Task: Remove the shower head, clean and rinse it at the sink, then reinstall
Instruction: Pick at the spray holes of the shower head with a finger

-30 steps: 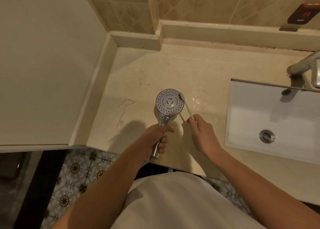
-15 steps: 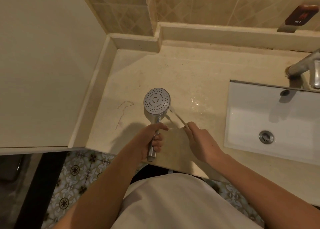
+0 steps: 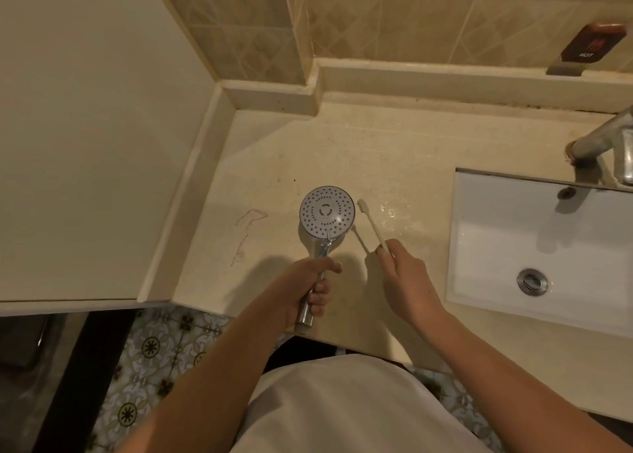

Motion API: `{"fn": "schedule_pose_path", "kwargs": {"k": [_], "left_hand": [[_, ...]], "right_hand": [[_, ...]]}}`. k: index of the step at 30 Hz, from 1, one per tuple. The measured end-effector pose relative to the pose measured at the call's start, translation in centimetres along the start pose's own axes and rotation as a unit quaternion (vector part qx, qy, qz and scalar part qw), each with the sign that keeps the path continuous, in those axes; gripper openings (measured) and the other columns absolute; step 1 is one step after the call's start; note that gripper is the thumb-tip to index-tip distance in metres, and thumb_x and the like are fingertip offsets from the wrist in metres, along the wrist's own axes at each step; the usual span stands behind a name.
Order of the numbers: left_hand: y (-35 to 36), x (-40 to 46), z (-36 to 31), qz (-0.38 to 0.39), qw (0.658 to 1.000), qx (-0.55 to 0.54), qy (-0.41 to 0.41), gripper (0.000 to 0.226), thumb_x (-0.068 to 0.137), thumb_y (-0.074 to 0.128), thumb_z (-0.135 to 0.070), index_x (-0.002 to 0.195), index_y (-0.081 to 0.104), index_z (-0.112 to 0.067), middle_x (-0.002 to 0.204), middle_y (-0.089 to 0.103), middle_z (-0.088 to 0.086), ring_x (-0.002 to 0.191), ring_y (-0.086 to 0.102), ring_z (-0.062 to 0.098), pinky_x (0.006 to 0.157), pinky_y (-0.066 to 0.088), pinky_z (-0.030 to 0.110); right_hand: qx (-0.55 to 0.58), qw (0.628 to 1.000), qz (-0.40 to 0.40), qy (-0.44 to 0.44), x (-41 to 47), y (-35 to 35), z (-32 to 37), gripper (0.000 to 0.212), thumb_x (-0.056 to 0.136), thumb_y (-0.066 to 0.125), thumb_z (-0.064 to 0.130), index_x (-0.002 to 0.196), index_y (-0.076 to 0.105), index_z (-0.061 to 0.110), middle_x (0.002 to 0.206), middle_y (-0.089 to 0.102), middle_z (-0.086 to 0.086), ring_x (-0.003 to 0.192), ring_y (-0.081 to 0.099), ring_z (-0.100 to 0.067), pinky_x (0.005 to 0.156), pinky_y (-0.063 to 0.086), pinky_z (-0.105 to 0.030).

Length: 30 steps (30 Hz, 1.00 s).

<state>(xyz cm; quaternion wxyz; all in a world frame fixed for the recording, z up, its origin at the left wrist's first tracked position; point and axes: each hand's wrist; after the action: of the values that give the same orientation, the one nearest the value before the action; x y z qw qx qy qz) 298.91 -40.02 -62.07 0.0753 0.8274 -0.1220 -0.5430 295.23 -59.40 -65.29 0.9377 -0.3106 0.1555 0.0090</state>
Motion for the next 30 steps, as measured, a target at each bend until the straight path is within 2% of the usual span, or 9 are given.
{"fn": "schedule_pose_path", "kwargs": {"k": [2,5,7,9,13,20,26,30], "left_hand": [[0.1,0.1,0.2,0.002,1.0,-0.009,0.001,0.042,0.077,0.073,-0.026,0.111,0.054,-0.012,0.054,0.032,-0.004,0.037,0.027,0.009,0.035,0.028,0.02],[-0.2,0.4,-0.2,-0.01,1.0,-0.015,-0.002,0.03,0.084,0.069,-0.025,0.107,0.055,-0.014,0.054,0.03,-0.004,0.037,0.025,0.008,0.034,0.027,0.019],[-0.4,0.5,-0.4,-0.017,1.0,-0.003,-0.005,0.024,0.087,0.068,-0.024,0.105,0.054,-0.017,0.054,0.029,-0.004,0.037,0.025,0.009,0.034,0.026,0.02],[-0.3,0.6,-0.3,-0.023,1.0,0.002,-0.001,0.028,0.086,0.069,-0.024,0.108,0.053,-0.016,0.054,0.03,-0.005,0.037,0.026,0.009,0.034,0.027,0.02],[0.1,0.7,0.4,-0.036,0.999,-0.013,0.011,0.038,0.081,0.069,-0.024,0.112,0.051,-0.012,0.052,0.033,-0.004,0.036,0.027,0.009,0.035,0.029,0.02],[-0.1,1.1,1.5,-0.049,0.999,-0.007,-0.012,0.031,0.088,0.065,-0.02,0.112,0.048,-0.01,0.049,0.036,-0.004,0.035,0.029,0.009,0.033,0.03,0.02],[0.1,1.0,1.8,-0.068,0.997,-0.001,-0.021,0.025,0.09,0.063,-0.02,0.108,0.048,-0.011,0.048,0.036,-0.004,0.033,0.03,0.009,0.034,0.03,0.019],[0.3,0.9,2.1,-0.077,0.997,-0.007,-0.025,0.02,0.092,0.063,-0.022,0.103,0.05,-0.011,0.048,0.035,-0.004,0.032,0.03,0.009,0.034,0.03,0.018]], "right_hand": [[-0.007,1.0,0.008,0.0,0.2,-0.3,-0.2,0.025,0.102,0.03,0.04,0.085,0.046,0.032,0.061,0.057,0.003,0.054,0.054,-0.01,0.045,0.033,-0.028],[-0.093,0.99,0.066,-0.085,-1.1,-0.5,-0.6,0.019,0.103,0.029,0.039,0.09,0.041,0.031,0.057,0.054,0.003,0.045,0.049,-0.012,0.042,0.033,-0.029],[-0.126,0.98,0.094,-0.121,-1.6,-0.4,-1.0,0.019,0.102,0.029,0.04,0.095,0.044,0.03,0.059,0.055,0.004,0.047,0.05,-0.012,0.044,0.039,-0.034],[-0.075,0.991,0.084,-0.076,-1.2,-0.3,-0.9,0.022,0.103,0.031,0.04,0.094,0.048,0.029,0.062,0.058,0.003,0.052,0.053,-0.015,0.05,0.043,-0.038],[0.063,0.997,0.006,0.053,0.8,-0.5,-0.5,0.026,0.099,0.035,0.04,0.087,0.053,0.026,0.072,0.061,0.002,0.062,0.056,-0.012,0.052,0.038,-0.03],[0.025,0.985,0.048,0.163,2.3,0.4,-2.4,0.024,0.099,0.03,0.029,0.099,0.044,0.009,0.087,0.061,-0.008,0.072,0.06,-0.022,0.055,0.042,-0.033],[0.038,0.983,0.029,0.176,3.3,1.9,-2.6,0.014,0.092,0.038,0.026,0.092,0.046,0.015,0.087,0.061,-0.006,0.075,0.06,-0.022,0.058,0.049,-0.037],[-0.035,0.979,0.043,0.194,4.5,2.5,-2.5,0.018,0.087,0.044,0.025,0.096,0.051,0.012,0.088,0.06,-0.004,0.077,0.058,-0.021,0.062,0.049,-0.037]]}}
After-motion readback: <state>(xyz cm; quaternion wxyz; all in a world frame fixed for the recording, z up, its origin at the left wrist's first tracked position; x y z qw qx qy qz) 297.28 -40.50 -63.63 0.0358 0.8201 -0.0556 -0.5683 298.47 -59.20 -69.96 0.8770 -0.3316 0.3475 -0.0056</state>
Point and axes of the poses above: each hand's wrist, its own x-axis towards the middle knuckle, its own y-axis out of the palm, z = x × y
